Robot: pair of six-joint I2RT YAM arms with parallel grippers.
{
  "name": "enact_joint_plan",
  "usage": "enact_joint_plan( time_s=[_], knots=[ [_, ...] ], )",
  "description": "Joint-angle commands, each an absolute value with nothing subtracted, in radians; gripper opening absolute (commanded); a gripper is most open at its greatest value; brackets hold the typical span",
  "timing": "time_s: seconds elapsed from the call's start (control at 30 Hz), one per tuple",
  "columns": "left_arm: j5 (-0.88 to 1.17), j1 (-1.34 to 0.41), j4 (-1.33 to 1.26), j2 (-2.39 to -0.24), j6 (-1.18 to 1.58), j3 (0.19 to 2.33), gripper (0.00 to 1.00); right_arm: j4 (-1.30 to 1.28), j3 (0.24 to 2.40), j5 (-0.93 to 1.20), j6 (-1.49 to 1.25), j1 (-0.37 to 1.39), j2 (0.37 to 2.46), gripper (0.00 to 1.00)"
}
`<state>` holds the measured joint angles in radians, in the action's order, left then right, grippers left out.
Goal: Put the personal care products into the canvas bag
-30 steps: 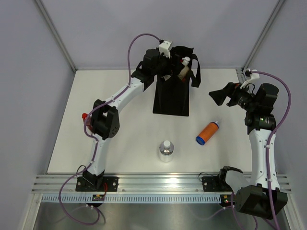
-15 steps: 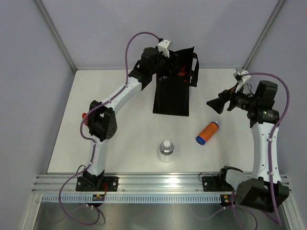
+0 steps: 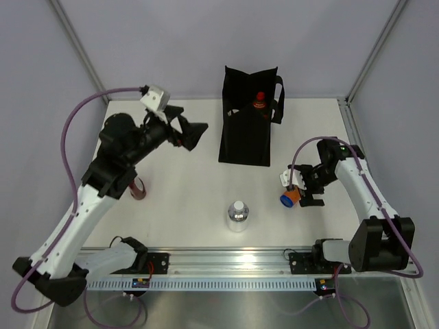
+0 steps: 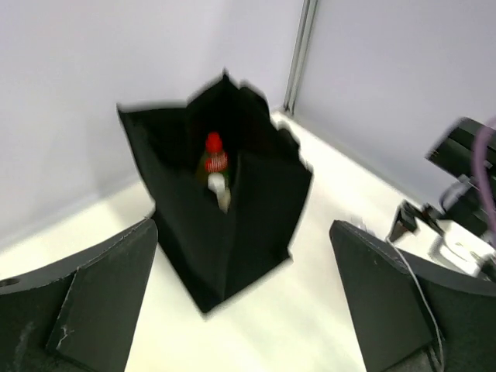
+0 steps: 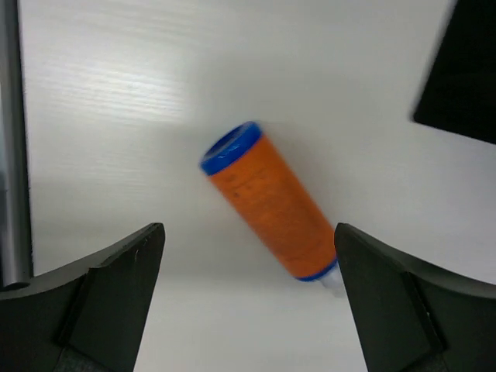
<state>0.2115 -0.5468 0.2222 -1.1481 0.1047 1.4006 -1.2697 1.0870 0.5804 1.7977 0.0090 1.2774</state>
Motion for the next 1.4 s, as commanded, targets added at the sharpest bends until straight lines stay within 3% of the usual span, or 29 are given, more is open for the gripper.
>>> enact_joint_plan(
  time_s=[0.0,0.3,0.6,0.7,0.83,0.9,0.93,0.97,1.13,1.2,1.37],
  knots=[
    [0.186,-0.541,0.328,-1.013,0.149,1.186,0.99,-1.24,1.028,0.383,1.918,0.057,1.308,0.99],
    [0.117,-0.541,0.451,-0.658,0.261,0.882,0.99,-1.024,1.017,0.279,1.83,0.132,1.515,1.0],
    [0.075,-0.541,0.475,-0.549,0.314,0.816,0.99,-0.914,0.996,0.141,1.782,0.152,1.655,0.97],
    [0.078,-0.541,0.495,-0.549,0.31,0.822,0.99,-0.904,0.976,0.127,1.755,0.152,1.66,0.86],
    [0.09,-0.541,0.495,-0.548,0.321,0.815,0.99,-0.902,0.959,0.155,1.717,0.152,1.637,0.57],
    [0.097,-0.542,0.502,-0.545,0.327,0.816,0.99,-0.929,0.966,0.198,1.678,0.152,1.608,0.31],
    [0.098,-0.541,0.502,-0.545,0.328,0.818,0.99,-0.946,0.977,0.221,1.665,0.152,1.594,0.31],
    [0.098,-0.541,0.512,-0.54,0.33,0.822,0.99,-0.965,1.006,0.273,1.64,0.152,1.577,0.2],
    [0.092,-0.541,0.531,-0.509,0.334,0.828,0.99,-1.181,1.175,0.538,1.499,0.152,1.404,0.09],
    [0.089,-0.542,0.535,-0.5,0.339,0.828,0.99,-1.248,1.311,0.682,1.394,0.152,1.361,0.0],
    [0.092,-0.542,0.531,-0.491,0.362,0.818,0.99,-1.208,1.656,0.926,1.078,0.155,1.365,0.0]
  ],
)
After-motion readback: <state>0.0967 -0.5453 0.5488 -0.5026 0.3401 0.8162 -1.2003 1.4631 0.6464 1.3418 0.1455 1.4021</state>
